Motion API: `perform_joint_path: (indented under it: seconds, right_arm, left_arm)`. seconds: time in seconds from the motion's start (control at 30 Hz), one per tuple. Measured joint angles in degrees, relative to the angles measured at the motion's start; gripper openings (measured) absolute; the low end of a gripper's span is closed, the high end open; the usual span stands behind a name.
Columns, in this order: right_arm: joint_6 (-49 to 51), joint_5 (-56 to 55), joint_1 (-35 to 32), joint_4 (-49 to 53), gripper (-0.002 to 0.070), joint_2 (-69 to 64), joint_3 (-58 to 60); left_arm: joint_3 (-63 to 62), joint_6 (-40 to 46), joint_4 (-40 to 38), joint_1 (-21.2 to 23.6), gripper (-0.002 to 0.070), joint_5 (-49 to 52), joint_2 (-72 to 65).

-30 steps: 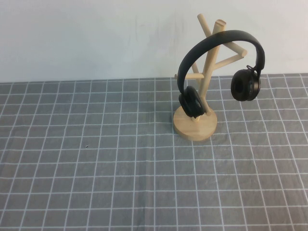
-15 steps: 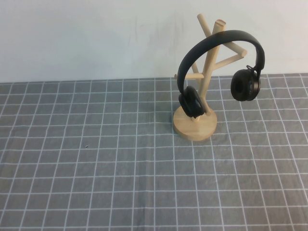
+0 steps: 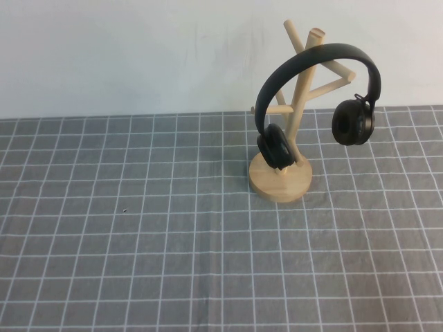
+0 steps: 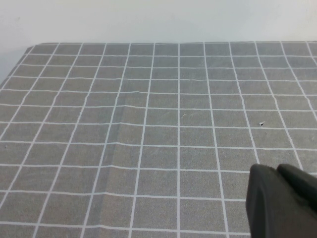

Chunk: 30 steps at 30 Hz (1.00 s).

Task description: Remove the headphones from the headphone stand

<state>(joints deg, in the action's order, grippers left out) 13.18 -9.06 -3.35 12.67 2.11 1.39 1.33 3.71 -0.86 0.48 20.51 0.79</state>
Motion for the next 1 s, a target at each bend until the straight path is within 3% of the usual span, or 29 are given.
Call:
perform_joint_path:
  seconds: [0.17,0.37,0.43,0.63,0.73,0.87,1.0]
  right_arm:
    - [0.0,-30.55,0.0,0.0,-0.0006,0.0,0.0]
    - [-0.12,-50.36,0.0,-1.04,-0.0006,0.0,-0.1]
    - [-0.81,-51.8,0.0,-3.28,-0.0006,0.0,-0.82]
    - [8.06,-40.17,0.0,-3.83,-0.0006,0.0,-9.95]
    - [18.38,-20.89,0.0,-2.81,-0.0006,-0.77,-19.5]
    - [21.86,6.31,0.0,3.11,-0.0006,-5.8,-31.53]
    - [21.86,19.89,0.0,3.24,-0.0006,-12.77,-36.12]
  left_arm:
    - [0.0,0.0,0.0,0.0,-0.0004,0.0,0.0]
    - [0.0,0.0,0.0,0.0,-0.0004,0.0,0.0]
    - [0.0,0.0,0.0,0.0,-0.0004,0.0,0.0]
    - [0.0,0.0,0.0,0.0,-0.0004,0.0,0.0]
    - [0.0,0.0,0.0,0.0,-0.0004,0.0,0.0]
    - [0.0,0.0,0.0,0.0,-0.0004,0.0,0.0]
    - [0.0,0.0,0.0,0.0,-0.0004,0.0,0.0]
